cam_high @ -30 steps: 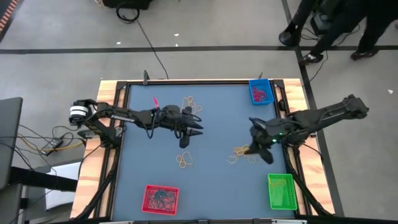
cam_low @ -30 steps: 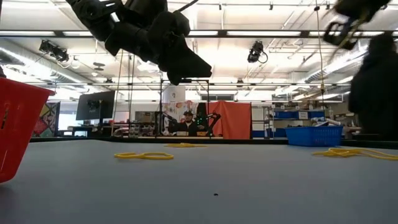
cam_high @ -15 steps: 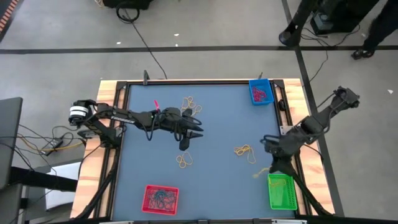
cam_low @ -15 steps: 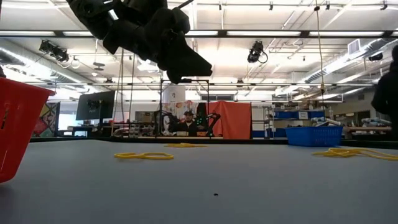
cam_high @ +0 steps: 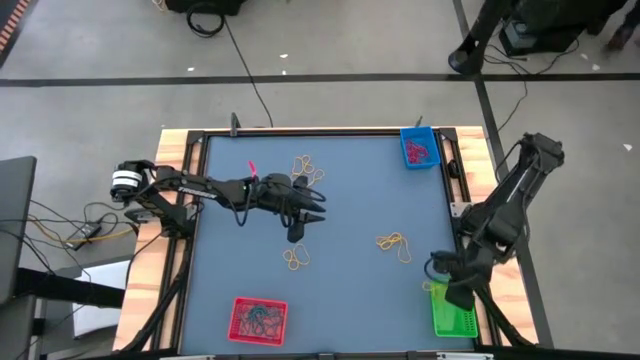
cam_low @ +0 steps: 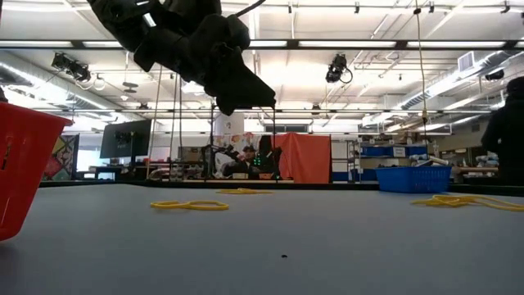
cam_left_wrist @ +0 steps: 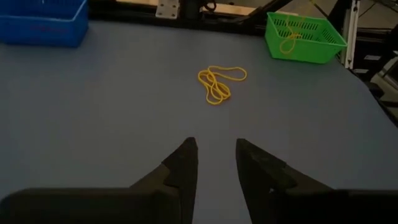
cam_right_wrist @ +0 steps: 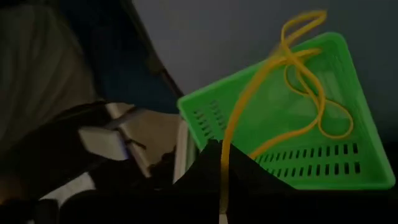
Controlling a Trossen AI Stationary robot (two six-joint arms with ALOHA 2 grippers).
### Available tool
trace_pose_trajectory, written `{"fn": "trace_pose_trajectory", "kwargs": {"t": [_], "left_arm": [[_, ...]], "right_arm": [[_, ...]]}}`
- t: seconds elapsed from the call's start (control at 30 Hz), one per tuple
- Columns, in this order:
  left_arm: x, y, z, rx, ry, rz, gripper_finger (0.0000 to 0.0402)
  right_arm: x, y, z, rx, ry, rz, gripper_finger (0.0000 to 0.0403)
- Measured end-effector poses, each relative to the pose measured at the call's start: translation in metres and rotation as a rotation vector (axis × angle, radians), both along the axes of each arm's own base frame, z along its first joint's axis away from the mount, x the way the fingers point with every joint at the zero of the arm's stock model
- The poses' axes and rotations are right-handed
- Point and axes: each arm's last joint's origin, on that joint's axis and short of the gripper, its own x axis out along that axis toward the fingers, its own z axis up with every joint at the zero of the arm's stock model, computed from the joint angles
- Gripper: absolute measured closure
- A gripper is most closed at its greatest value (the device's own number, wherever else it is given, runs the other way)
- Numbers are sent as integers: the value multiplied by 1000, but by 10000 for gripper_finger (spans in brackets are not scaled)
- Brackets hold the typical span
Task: Sort rubber bands into baskets
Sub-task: Put the yellow rubber band into the green bin
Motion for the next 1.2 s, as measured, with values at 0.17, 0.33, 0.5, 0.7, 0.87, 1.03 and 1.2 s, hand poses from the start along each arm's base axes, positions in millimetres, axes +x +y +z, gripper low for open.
{"fn": "trace_pose_trajectory", "kwargs": {"t": [0.17, 0.33, 0.5, 0.7, 0.87, 1.03, 1.2], "left_arm": [[-1, 0, -2, 2, 21, 13, 286], [-1, 0, -2, 3, 19, 17, 286], [-1, 0, -5, -43, 45, 39, 286], [-3, 1, -9, -33, 86, 64, 286], [-2, 2, -9, -23, 83, 79, 286], [-4, 1, -12, -21, 121, 78, 286], [-8, 2, -18, -24, 198, 81, 286]], "right_arm": [[-6, 20, -16, -42, 150, 20, 393], [-14, 35, -25, -31, 322, 34, 393], [-11, 38, -33, -79, 294, 24, 393], [-2, 49, -43, -44, 338, 38, 393], [5, 50, -52, -80, 364, 7, 374], [6, 44, -58, -167, 340, 31, 335], [6, 34, -59, -284, 270, 22, 297]]}}
